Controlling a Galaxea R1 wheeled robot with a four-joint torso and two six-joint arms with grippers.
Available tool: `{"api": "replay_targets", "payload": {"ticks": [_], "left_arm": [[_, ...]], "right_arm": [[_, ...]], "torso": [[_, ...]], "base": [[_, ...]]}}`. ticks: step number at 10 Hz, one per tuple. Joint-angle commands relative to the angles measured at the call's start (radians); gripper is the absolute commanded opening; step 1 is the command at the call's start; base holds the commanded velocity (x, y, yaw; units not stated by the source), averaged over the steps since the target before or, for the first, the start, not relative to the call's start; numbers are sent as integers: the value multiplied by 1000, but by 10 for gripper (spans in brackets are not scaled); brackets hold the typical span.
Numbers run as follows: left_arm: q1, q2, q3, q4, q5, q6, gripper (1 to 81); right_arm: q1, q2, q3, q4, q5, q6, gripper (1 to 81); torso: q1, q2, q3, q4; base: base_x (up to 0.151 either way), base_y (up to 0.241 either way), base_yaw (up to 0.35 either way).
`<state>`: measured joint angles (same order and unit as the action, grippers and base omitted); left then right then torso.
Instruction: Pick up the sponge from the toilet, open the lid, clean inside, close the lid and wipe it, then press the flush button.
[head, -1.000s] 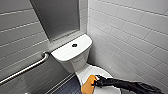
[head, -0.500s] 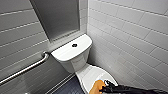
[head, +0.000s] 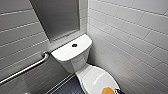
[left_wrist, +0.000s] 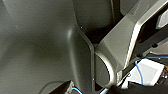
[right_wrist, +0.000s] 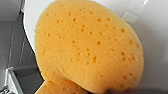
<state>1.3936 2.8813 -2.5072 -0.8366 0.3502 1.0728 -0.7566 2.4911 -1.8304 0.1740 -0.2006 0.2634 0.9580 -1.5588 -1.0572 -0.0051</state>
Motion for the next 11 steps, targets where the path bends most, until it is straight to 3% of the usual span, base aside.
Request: {"api": "replay_targets", "payload": {"ticks": [1,4,6,8,9,10,11], "left_arm": [[6,-11,7,-7,116,6,811],[5,-19,7,-9,115,6,811],[2,-20,7,-9,116,6,811],[-6,-23,7,-9,115,6,811],[-9,-26,7,-9,116,4,811],[-11,-28,7,-9,116,4,811],[-11,-31,7,-9,116,4,811]], "right_arm": [[-36,-145,90,-4,-43,14,10],[-244,-252,93,-7,99,13,10],[-376,-275,85,-11,147,10,10],[-503,-246,59,-15,217,-1,10],[-555,-231,57,-16,242,-3,10],[-597,-198,42,-39,271,-15,10],[-641,-165,21,-54,302,-15,10]], "torso": [[0,0,0,0],[0,0,0,0],[0,0,0,0],[0,0,0,0],[-64,100,0,0],[-64,100,0,0],[-67,105,48,0]], "base": [[0,0,0],[0,0,0],[0,0,0],[0,0,0],[0,0,0],[0,0,0],[0,0,0]]}}
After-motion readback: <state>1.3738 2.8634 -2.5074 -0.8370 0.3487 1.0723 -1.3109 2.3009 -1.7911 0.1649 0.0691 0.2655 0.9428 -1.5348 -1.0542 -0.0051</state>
